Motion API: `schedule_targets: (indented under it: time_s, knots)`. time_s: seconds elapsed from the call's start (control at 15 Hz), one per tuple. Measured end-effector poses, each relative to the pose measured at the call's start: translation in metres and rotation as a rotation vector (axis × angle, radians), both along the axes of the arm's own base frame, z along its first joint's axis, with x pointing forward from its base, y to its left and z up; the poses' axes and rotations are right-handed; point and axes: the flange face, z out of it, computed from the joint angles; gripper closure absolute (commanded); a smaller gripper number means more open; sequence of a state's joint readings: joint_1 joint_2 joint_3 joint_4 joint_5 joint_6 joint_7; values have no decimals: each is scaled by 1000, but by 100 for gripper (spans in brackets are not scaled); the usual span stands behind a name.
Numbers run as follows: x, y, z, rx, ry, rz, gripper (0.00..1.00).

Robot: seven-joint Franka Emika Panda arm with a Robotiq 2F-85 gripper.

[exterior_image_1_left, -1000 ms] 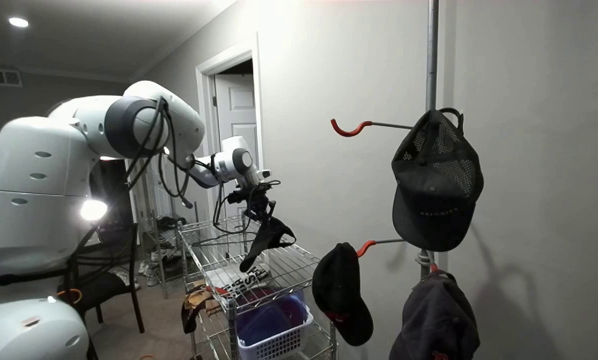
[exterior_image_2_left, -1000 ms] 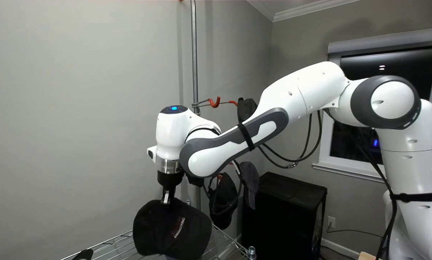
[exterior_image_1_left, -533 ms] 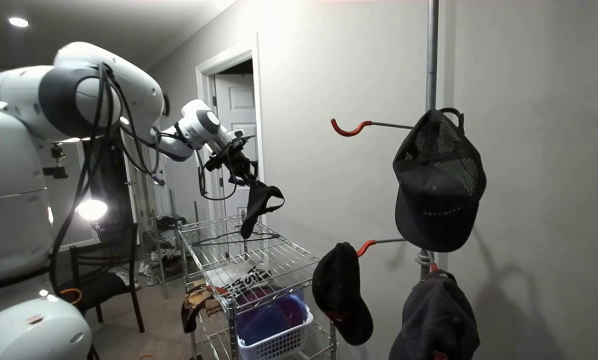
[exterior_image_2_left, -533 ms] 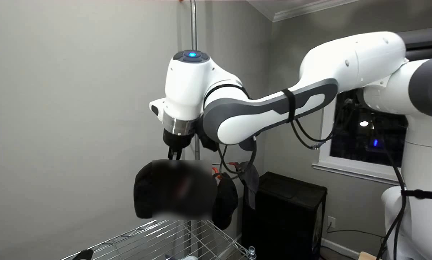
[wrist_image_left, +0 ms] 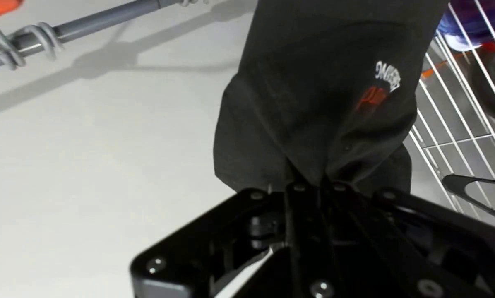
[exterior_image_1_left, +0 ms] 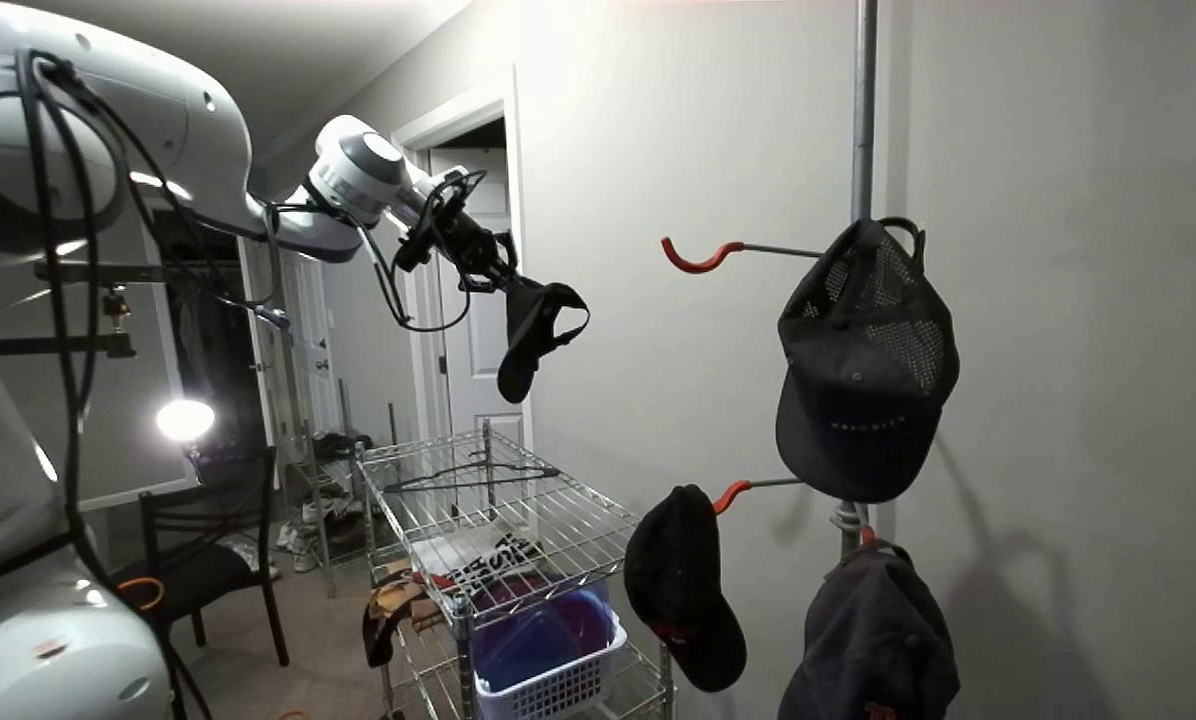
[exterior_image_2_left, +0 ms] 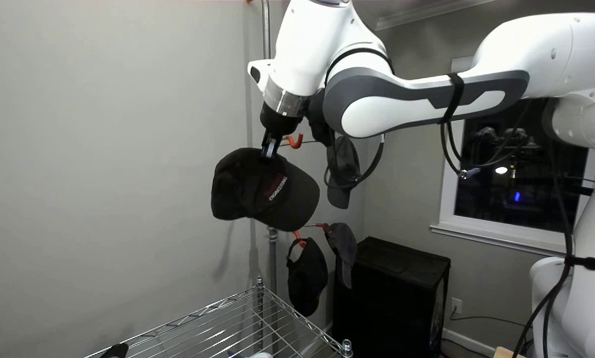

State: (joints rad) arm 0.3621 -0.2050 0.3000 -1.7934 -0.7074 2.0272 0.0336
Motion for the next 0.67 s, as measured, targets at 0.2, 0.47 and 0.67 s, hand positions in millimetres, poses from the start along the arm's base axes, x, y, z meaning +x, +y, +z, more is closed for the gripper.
schedule_targets:
  time_s: [0.2,0.47,0.67]
  knots:
    - [-7,-25,32,6,-67,-44,97]
    - [-16,-55,65,15,-117,-114,97]
    - [-21,-72,88,16,-143,-171,97]
